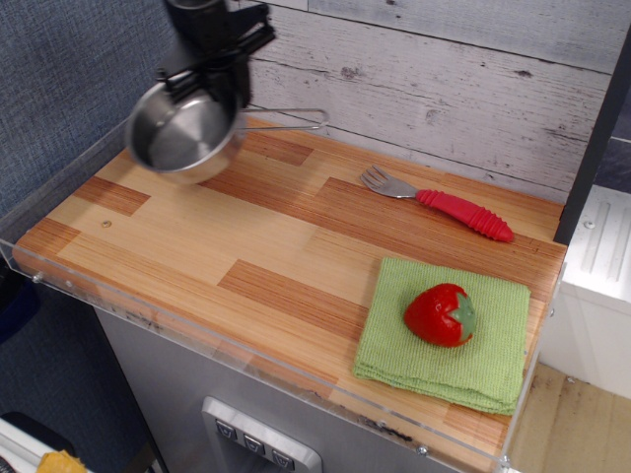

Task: Place the pot to the left of the red fork

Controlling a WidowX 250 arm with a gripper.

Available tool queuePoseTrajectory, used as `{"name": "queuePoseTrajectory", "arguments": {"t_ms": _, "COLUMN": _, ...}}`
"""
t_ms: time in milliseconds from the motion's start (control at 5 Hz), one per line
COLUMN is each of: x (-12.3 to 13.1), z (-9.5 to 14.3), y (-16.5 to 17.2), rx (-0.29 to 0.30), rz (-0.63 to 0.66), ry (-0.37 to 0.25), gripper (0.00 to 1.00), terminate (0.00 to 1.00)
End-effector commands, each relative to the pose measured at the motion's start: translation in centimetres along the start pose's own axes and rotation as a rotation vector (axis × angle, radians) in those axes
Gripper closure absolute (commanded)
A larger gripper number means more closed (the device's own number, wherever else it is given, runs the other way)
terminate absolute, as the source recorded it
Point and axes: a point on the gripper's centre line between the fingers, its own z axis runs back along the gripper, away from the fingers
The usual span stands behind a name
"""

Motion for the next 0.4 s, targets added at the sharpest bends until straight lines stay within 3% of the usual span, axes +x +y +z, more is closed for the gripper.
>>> {"name": "queuePoseTrajectory", "arguments": {"t_ms": 0, "x": -1.6, "z": 0.1, "y": -2.8, "rx": -0.025, "rz": -0.098, "ry": 0.005, "gripper": 1.00, "terminate": 0.00}}
{"name": "queuePoseTrajectory", "arguments": {"t_ms": 200, "x": -2.5, "z": -0.9, "y": -3.0, "rx": -0.005, "rz": -0.131, "ry": 0.019, "gripper": 1.00, "terminate": 0.00}}
